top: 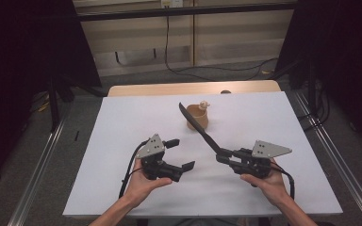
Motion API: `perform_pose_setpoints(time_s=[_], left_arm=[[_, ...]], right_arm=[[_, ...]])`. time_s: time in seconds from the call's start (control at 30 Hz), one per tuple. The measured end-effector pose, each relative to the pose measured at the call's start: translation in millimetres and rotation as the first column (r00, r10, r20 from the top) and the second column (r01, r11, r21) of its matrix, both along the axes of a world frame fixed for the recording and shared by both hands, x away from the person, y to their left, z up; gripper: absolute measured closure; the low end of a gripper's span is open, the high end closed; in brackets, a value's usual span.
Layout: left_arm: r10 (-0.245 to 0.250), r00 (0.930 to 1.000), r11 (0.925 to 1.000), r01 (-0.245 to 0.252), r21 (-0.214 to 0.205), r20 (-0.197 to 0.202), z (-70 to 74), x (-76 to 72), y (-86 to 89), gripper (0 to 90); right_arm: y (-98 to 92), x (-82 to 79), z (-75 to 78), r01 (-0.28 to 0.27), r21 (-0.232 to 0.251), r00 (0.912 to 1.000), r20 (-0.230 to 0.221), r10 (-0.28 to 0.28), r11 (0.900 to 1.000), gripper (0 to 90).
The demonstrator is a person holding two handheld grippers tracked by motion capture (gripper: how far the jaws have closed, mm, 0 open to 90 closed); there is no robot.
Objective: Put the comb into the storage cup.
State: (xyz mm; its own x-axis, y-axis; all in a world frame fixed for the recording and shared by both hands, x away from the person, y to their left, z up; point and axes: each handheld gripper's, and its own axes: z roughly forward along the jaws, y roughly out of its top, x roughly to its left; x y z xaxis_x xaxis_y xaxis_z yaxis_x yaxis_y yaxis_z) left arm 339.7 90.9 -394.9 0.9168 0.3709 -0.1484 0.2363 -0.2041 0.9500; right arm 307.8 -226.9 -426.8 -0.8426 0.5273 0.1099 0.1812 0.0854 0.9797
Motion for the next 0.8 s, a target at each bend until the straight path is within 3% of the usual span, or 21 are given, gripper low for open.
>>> perform_pose_setpoints(time_s=[0.27, 0.37, 0.53, 0.73, 0.8], left_arm=[[-0.017, 0.9995, 0.9983, 0.016, -0.057, -0.028, 2.5, 2.8, -13.5, 6.2], [-0.018, 0.9985, 0.9947, 0.012, -0.102, -0.053, 2.6, 3.9, -18.6, 8.0], [-0.033, 0.9967, 0.9907, 0.023, -0.134, -0.074, 3.6, 6.8, -26.4, 13.8], [-0.042, 0.9965, 0.9871, 0.031, -0.157, -0.072, 7.9, 13.1, -38.0, 22.0], [-0.050, 0.9944, 0.9837, 0.033, -0.177, -0.093, 8.6, 13.6, -41.0, 23.9]], right_arm=[[1.6, -1.2, 0.4, -0.013, 0.007, 0.9999, -0.003, 0.013, 0.9999, 72.6], [1.6, -1.4, 0.5, -0.018, 0.003, 0.9998, -0.003, 0.018, 0.9998, 72.6], [1.9, -1.7, 0.4, -0.026, 0.002, 0.9997, 0.000, 0.026, 0.9997, 72.5], [1.8, -1.4, 0.3, -0.025, 0.001, 0.9997, 0.002, 0.025, 0.9997, 72.5], [1.6, -1.4, 0.3, -0.026, -0.001, 0.9996, 0.004, 0.026, 0.9997, 72.5]])
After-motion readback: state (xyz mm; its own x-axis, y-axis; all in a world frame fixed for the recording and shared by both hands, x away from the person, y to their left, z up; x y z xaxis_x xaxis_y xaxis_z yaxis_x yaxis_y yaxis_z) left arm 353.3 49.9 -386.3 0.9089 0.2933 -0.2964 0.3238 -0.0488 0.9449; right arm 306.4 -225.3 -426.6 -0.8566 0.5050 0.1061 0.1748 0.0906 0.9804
